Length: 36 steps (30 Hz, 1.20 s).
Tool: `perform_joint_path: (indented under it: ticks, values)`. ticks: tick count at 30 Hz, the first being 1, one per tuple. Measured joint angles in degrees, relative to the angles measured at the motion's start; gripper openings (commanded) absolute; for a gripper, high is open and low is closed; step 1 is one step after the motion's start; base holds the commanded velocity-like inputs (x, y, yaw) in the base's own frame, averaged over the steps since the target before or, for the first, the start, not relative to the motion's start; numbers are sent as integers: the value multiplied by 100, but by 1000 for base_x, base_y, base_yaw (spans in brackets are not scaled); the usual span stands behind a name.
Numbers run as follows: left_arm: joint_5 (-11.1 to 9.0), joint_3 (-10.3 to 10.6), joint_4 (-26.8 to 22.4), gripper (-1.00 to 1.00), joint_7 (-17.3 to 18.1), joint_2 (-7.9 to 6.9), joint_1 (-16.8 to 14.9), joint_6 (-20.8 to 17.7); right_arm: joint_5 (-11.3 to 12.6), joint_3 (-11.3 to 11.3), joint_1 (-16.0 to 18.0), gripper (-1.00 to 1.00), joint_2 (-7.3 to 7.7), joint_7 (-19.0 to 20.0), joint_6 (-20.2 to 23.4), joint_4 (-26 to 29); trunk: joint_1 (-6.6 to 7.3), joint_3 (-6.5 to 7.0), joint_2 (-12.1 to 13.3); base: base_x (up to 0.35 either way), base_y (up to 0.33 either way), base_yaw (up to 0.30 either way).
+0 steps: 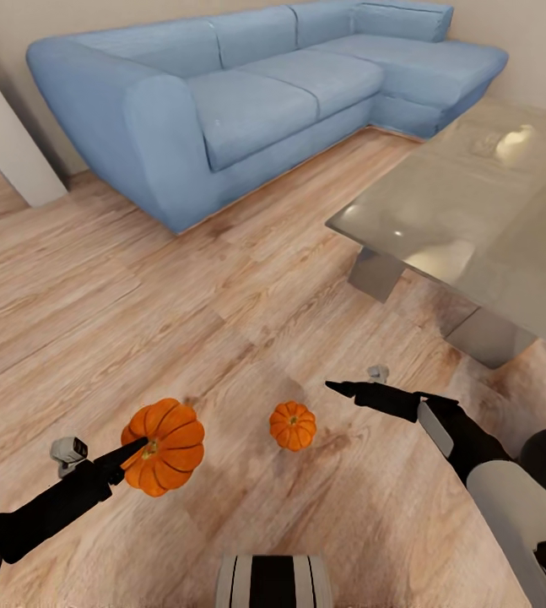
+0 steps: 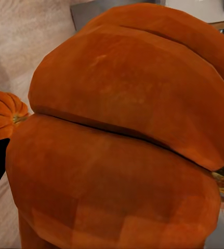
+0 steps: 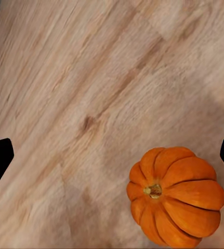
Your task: Place each of the two pumpkins and all three candles from the living room inside a cabinet in the living room (use any cabinet), then make sure every cabinet is closed, and position the cauldron so it is next to a table in the living room.
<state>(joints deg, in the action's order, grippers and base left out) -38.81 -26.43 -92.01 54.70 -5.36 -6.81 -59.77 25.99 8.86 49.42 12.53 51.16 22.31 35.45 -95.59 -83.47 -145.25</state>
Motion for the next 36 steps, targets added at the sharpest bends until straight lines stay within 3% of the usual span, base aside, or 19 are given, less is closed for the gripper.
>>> perform_joint_path:
  ticks: [10, 18, 36]
  values:
    - [-7, 11, -7, -100, 8, -2, 4, 0, 1, 85, 16, 100, -20, 22, -87, 56, -26, -222, -13, 0, 0, 0]
    - [3, -4, -5, -100, 4, -8, 11, 1, 2, 327, 29, 100, -27, 9, -3, 56, -46, -399, -24, 0, 0, 0]
    - [8, 34, -8, -100, -6, -1, 16, -1, 13, 288, 37, 100, -29, -8, 15, -1, -93, -798, -48, 0, 0, 0]
